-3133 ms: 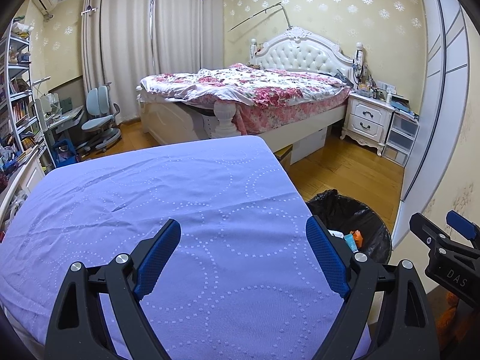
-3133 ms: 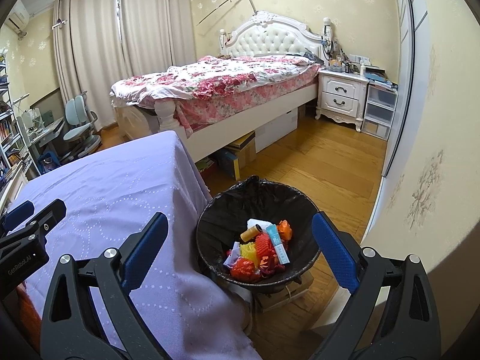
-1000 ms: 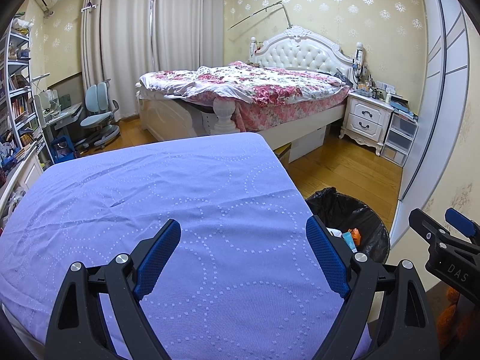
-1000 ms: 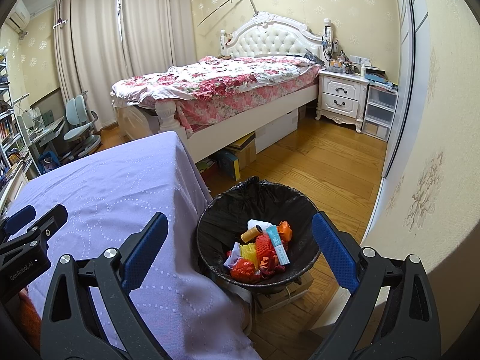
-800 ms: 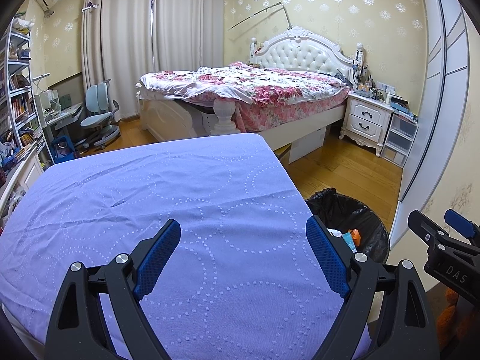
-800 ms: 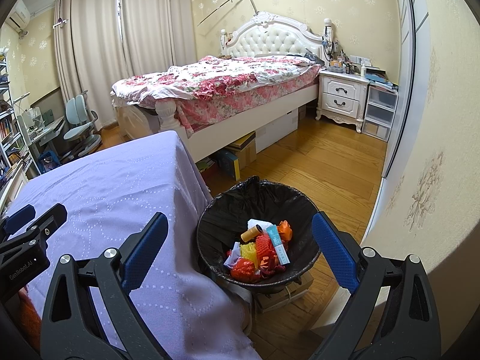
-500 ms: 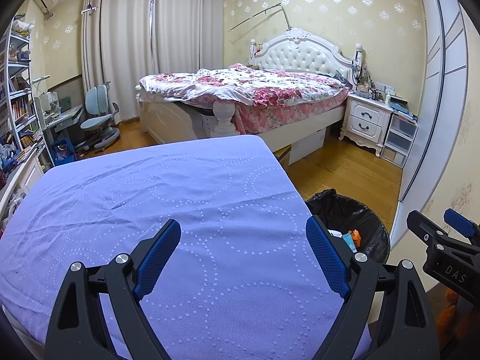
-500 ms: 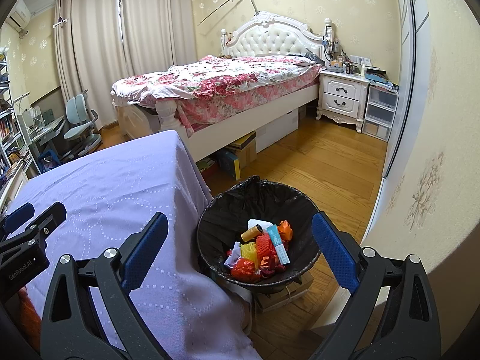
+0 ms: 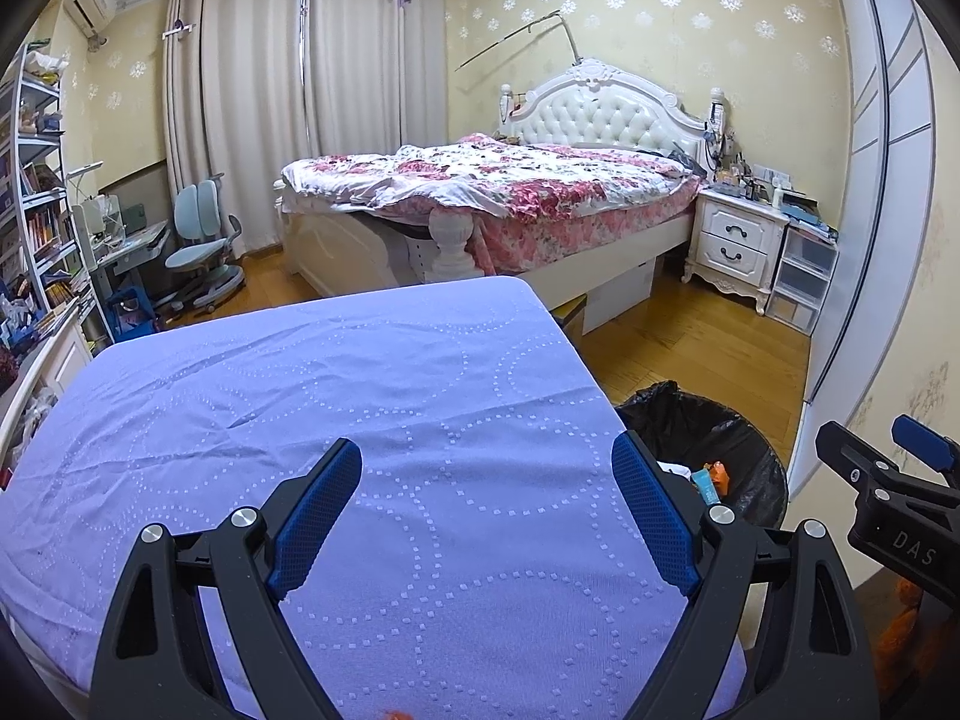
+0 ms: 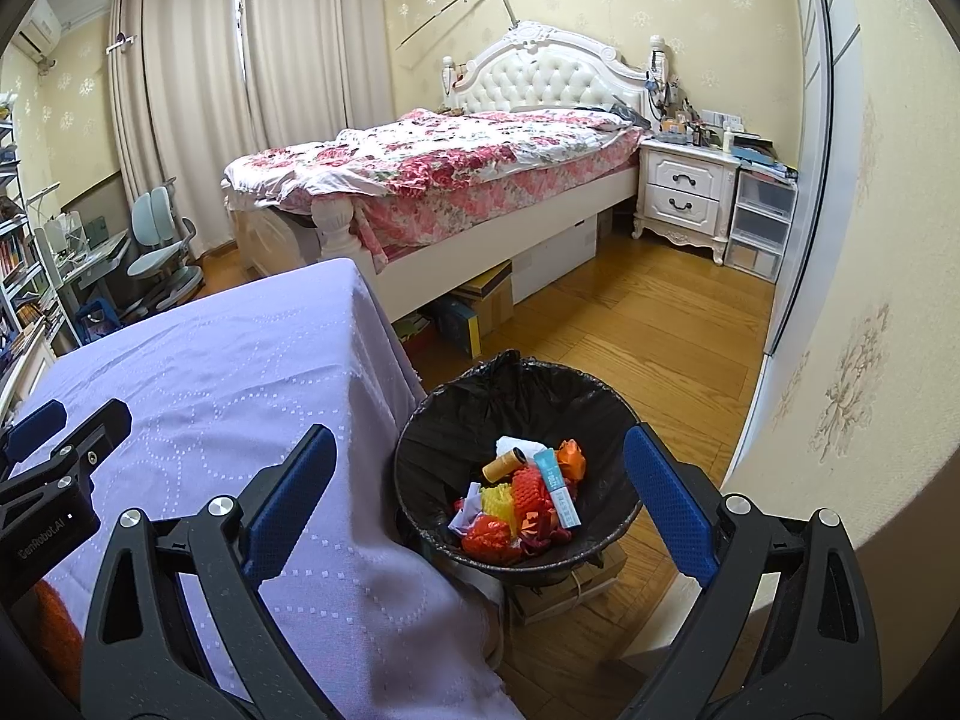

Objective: Collect trash

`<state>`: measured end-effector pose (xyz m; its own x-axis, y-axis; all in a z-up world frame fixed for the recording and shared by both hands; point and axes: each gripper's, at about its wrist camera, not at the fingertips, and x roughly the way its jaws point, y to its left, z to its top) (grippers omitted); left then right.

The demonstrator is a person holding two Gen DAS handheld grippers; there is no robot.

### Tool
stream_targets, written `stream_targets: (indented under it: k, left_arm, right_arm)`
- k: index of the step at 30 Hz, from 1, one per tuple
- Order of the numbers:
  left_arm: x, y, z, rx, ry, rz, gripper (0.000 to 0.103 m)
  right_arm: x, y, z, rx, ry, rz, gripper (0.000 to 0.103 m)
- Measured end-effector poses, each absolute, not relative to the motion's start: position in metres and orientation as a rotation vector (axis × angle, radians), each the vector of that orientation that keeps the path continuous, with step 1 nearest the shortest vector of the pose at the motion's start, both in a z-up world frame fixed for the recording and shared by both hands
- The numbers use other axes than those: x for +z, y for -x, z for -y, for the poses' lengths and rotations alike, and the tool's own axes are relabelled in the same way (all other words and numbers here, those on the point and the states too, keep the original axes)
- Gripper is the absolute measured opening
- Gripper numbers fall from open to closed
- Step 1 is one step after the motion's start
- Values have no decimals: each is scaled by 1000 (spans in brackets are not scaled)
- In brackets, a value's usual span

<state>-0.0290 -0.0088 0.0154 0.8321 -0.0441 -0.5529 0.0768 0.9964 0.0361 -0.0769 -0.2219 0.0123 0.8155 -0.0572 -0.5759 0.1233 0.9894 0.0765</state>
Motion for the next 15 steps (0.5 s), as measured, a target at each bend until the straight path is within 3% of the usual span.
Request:
stream_targets:
  k: [15]
  left_arm:
    - [16, 27, 2, -95, -40, -591, 85]
  right_arm:
    - [10, 81, 215, -88, -107, -615, 94]
